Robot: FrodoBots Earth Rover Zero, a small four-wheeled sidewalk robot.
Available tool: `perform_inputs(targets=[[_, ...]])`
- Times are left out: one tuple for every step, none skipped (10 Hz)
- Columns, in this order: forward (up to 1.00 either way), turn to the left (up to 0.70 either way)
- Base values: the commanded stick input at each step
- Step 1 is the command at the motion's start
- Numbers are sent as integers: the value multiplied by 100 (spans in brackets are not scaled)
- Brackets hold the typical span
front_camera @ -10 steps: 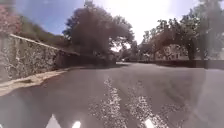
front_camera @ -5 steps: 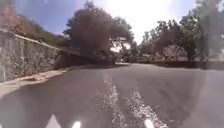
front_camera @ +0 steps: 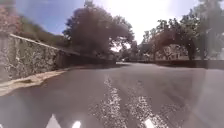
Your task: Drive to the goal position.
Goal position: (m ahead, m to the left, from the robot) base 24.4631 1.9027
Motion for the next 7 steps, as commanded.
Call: perform_inputs(targets=[[50, -25], [50, -25], [50, -25], [50, -25], [50, -25], [50, -25], [50, -25]])
